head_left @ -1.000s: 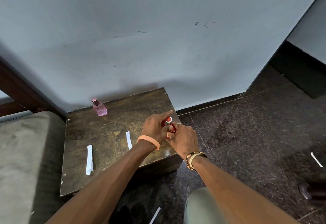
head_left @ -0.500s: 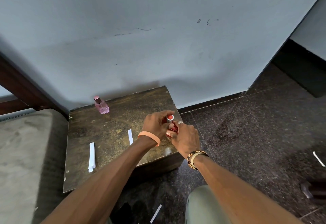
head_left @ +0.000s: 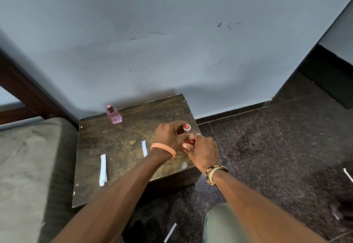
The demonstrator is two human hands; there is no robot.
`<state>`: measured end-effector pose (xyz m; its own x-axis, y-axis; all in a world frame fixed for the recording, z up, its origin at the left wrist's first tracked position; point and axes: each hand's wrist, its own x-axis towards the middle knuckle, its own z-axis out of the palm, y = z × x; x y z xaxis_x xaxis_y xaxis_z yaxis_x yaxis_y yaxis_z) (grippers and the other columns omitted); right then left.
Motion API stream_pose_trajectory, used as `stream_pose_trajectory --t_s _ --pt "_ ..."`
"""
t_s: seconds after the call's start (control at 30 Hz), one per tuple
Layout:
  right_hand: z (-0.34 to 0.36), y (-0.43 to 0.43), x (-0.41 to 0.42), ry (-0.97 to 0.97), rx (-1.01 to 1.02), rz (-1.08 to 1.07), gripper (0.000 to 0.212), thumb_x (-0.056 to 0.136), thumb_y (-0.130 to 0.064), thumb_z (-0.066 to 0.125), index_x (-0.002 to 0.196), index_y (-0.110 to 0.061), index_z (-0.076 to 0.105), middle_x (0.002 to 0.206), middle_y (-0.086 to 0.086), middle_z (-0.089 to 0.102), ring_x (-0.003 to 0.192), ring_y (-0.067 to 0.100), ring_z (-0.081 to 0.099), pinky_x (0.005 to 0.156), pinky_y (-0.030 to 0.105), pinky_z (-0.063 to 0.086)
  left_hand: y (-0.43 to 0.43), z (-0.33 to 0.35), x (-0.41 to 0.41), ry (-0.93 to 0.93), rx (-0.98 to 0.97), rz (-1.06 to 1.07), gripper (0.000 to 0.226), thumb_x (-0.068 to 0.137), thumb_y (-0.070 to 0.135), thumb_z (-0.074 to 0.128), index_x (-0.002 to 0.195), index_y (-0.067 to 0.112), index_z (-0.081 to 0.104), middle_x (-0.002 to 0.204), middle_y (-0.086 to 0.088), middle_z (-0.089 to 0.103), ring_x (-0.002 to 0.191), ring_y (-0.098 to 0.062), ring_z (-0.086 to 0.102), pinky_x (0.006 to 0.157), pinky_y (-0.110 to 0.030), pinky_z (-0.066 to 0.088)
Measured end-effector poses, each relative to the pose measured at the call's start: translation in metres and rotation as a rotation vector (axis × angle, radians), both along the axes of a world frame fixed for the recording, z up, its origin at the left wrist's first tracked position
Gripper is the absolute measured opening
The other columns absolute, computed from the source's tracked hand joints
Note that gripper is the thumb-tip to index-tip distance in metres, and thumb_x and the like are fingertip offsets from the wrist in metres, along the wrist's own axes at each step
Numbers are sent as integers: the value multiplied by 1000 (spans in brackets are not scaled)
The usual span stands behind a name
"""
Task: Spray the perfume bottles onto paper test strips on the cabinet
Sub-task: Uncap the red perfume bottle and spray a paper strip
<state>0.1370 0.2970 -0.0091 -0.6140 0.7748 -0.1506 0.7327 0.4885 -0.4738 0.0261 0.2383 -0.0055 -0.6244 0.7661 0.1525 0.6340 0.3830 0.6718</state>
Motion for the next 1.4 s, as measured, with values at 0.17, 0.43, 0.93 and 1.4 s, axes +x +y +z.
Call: stream_pose_trajectory --t_s 0.17,0.43,0.93,1.4 --pt "1 0 -1 11 1 -23 28 89 -31 70 110 -13 66 103 6 71 100 24 68 89 34 55 2 -4 6 -81 37 91 29 68 32 84 94 23 73 80 9 73 73 -3 67 71 -25 58" --pt "3 -2 -1 17 6 5 29 89 -31 70 114 -18 65 97 3 71 94 20 69 85 31 57 0 -2 3 -52 -100 -61 56 79 16 74 130 30 56 107 2 71 94 -16 65 87 -37 55" --pt "6 -1 1 11 -16 -12 27 90 -31 68 112 -14 65 99 4 69 96 21 67 84 29 56 0 2 4 -16 -49 -55 36 78 13 75 111 23 67 101 5 72 91 -12 65 86 -32 55" --pt "4 -1 0 1 -19 -13 27 91 -35 67 108 -15 65 99 3 69 97 21 67 87 31 54 1 4 2 3 -100 -114 54 78 16 75 128 25 57 115 3 68 102 -15 61 91 -34 52"
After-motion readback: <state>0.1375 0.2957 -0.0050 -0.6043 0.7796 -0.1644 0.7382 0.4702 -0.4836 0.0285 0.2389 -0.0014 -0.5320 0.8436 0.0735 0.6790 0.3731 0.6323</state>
